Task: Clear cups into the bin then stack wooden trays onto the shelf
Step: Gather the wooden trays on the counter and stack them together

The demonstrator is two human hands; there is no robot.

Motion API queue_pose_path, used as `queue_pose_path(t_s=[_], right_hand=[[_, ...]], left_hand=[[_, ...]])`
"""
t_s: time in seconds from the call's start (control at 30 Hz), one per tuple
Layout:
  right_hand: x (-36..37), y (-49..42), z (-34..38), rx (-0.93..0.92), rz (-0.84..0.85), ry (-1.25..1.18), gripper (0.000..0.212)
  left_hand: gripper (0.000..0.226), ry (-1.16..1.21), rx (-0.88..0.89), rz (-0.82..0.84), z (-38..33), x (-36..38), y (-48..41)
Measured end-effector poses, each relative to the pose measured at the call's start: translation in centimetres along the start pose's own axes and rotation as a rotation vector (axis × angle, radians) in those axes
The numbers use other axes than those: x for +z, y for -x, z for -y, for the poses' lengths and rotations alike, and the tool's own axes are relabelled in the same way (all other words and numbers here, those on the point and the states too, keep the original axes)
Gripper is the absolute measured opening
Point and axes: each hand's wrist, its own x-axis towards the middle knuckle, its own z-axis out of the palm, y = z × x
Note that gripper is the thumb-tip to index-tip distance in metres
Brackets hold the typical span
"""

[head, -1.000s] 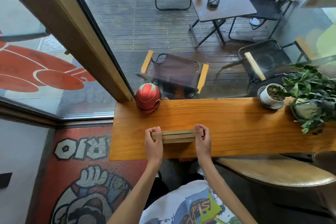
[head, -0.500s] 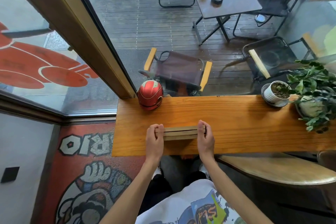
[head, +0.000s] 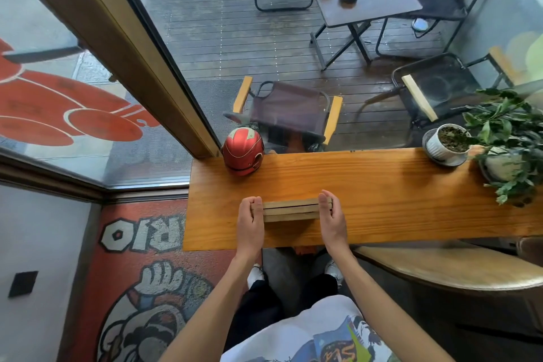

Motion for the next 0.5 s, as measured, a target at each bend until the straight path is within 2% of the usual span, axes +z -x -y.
queue_pose_path(t_s=[0.1,0.2,0.33,0.43,0.5], right_hand=[[0.0,-0.1,0.1,0.004,-0.018,0.004,0.064],[0.1,-0.1,0.2,-0.002,-0.026,0.026,0.059],[-0.4,-0.3,0.0,-0.02,0.025,0.015,0.09],[-2.1,-1.1,-1.0,-0.045,0.257,0.128,0.106],[-3.3,-1.6,-1.7,-0.096,0.389,0.234,0.102]], left_hand=[[0.031,0.001,-0.002,0.013,0.1,-0.1,-0.2],[0.037,0.004,-0.012,0.022,0.3,-0.2,-0.4],[0.039,-0.009,-0.023,0.022,0.0,-0.2,-0.7],[0.04,-0.001,-0.024,0.023,0.1,-0.2,-0.8],[0.04,0.009,-0.024,0.033,0.1,-0.2,-0.8]])
